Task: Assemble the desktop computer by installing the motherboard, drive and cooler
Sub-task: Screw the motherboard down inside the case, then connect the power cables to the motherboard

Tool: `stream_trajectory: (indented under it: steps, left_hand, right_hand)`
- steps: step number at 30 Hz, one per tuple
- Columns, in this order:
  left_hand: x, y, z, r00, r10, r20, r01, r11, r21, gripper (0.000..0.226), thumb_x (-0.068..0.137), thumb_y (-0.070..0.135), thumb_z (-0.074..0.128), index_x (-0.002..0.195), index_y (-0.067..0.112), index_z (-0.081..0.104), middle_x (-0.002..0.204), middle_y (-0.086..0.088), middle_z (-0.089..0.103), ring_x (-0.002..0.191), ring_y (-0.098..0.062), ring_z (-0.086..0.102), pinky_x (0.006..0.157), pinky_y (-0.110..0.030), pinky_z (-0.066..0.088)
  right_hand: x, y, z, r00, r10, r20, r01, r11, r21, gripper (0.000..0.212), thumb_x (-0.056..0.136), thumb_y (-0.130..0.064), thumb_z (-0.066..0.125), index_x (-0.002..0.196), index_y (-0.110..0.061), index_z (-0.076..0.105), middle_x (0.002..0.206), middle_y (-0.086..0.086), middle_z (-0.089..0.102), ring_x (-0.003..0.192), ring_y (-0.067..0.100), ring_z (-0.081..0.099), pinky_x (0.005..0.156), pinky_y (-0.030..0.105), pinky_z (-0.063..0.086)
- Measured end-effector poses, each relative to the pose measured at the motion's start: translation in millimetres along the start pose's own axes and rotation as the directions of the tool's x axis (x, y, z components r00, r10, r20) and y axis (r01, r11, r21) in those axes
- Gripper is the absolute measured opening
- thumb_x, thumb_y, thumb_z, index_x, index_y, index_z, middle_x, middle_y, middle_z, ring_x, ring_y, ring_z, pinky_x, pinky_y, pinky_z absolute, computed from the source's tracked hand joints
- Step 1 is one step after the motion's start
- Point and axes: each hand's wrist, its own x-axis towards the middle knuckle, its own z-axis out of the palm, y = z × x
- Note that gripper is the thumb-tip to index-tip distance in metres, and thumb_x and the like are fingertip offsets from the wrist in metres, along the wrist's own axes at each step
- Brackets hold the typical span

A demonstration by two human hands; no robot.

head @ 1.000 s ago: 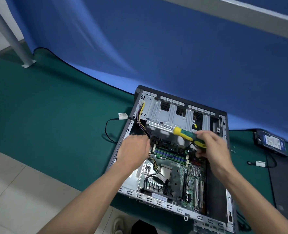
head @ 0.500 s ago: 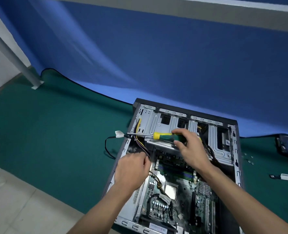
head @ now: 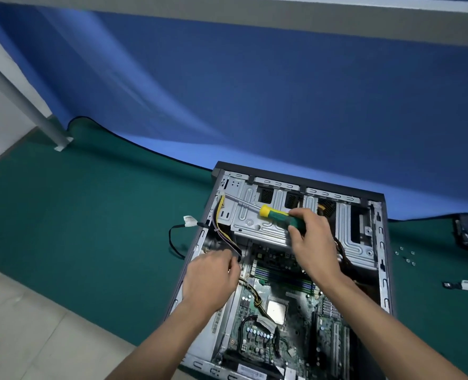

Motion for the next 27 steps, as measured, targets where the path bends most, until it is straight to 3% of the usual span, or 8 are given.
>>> stream_trajectory:
  steps: [5,7,10,13,17,22,25,27]
  left_hand:
    - [3.0,2.9,-12.8,1.0,-0.021,-0.011,0.019,0.988,-0.151,0.018,0.097,0.033,0.038,0.092,0.025,0.053,0.078,0.012,0.059,0.059,-0.004,0.05,0.051,-0.013,0.031]
    - [14.5,5.7,-23.9,0.992,-0.102,-0.081,0.076,0.959,-0.272,0.02,0.096,0.033,0.04,0.108,0.022,0.051,0.092,0.008,0.06,0.065,-0.009,0.056,0.06,-0.024,0.045]
    - [45.7,8.3,-38.9,0.962,-0.232,-0.142,0.195,0.952,-0.235,0.036,0.095,0.036,0.046,0.124,0.016,0.041,0.111,-0.002,0.046,0.066,-0.014,0.049,0.055,-0.027,0.038]
    - [69.5,9.2,-44.6,0.955,-0.295,-0.021,0.284,0.935,-0.213,0.032,0.095,0.034,0.048,0.121,0.014,0.043,0.115,-0.006,0.049,0.075,-0.022,0.054,0.062,-0.029,0.034]
    - [72.2,6.9,-44.0,0.954,-0.3,0.006,0.276,0.871,-0.407,0.009,0.094,0.024,0.053,0.099,0.017,0.051,0.091,0.0,0.061,0.077,-0.02,0.055,0.064,-0.03,0.036]
    - [43.7,6.0,-50.3,0.998,0.019,-0.055,-0.047,0.823,-0.566,0.016,0.092,0.02,0.057,0.103,0.014,0.067,0.089,0.01,0.059,0.082,-0.01,0.055,0.076,-0.029,0.047]
    - [34.8,9.6,-55.0,0.967,0.253,0.011,-0.213,0.837,-0.503,0.02,0.093,0.019,0.055,0.109,0.017,0.068,0.09,0.014,0.058,0.087,-0.009,0.056,0.082,-0.03,0.047]
    - [33.7,17.6,-56.5,0.924,0.376,0.071,-0.307,0.839,-0.45,0.023,0.094,0.019,0.054,0.112,0.02,0.067,0.094,0.009,0.059,0.092,-0.012,0.056,0.084,-0.033,0.047]
  right_hand:
    - [4.6,-5.9,-2.5,0.997,0.043,0.059,-0.036,0.992,-0.125,0.039,0.087,-0.012,0.062,0.124,-0.019,0.049,0.116,-0.005,0.05,0.105,0.008,0.037,0.097,0.03,0.036]
    - [3.6,-6.6,-4.8,0.997,0.049,0.063,-0.04,0.989,-0.141,0.042,0.087,-0.013,0.062,0.126,-0.018,0.048,0.122,-0.002,0.049,0.112,0.013,0.039,0.098,0.03,0.035]
    - [-1.9,-7.1,-6.1,0.998,0.055,0.015,-0.051,0.985,-0.166,0.044,0.087,-0.014,0.06,0.129,-0.016,0.045,0.126,0.0,0.045,0.114,0.014,0.04,0.093,0.026,0.034]
    - [-9.0,-4.9,-7.6,0.998,0.059,0.0,-0.058,0.981,-0.183,0.044,0.087,-0.013,0.059,0.128,-0.016,0.044,0.129,0.001,0.042,0.114,0.013,0.039,0.092,0.025,0.034]
    - [-17.3,-5.2,-12.3,0.998,0.038,-0.045,-0.046,0.982,-0.183,0.038,0.087,-0.013,0.056,0.125,-0.016,0.047,0.123,-0.001,0.041,0.113,0.011,0.034,0.085,0.023,0.032]
    - [-35.2,-19.2,-15.4,0.988,-0.115,-0.098,0.105,0.989,-0.1,0.02,0.087,-0.014,0.059,0.106,-0.021,0.057,0.097,-0.012,0.046,0.09,0.004,0.045,0.074,0.018,0.035]
    - [-49.5,-27.4,-8.1,0.988,-0.157,0.004,0.157,0.988,0.005,0.027,0.088,-0.019,0.059,0.113,-0.028,0.055,0.092,-0.02,0.051,0.07,-0.006,0.052,0.061,0.008,0.036]
    - [-58.1,-26.9,-3.4,0.984,-0.176,0.002,0.176,0.984,0.004,0.031,0.089,-0.023,0.061,0.119,-0.029,0.056,0.093,-0.019,0.052,0.067,-0.005,0.05,0.059,0.008,0.035]
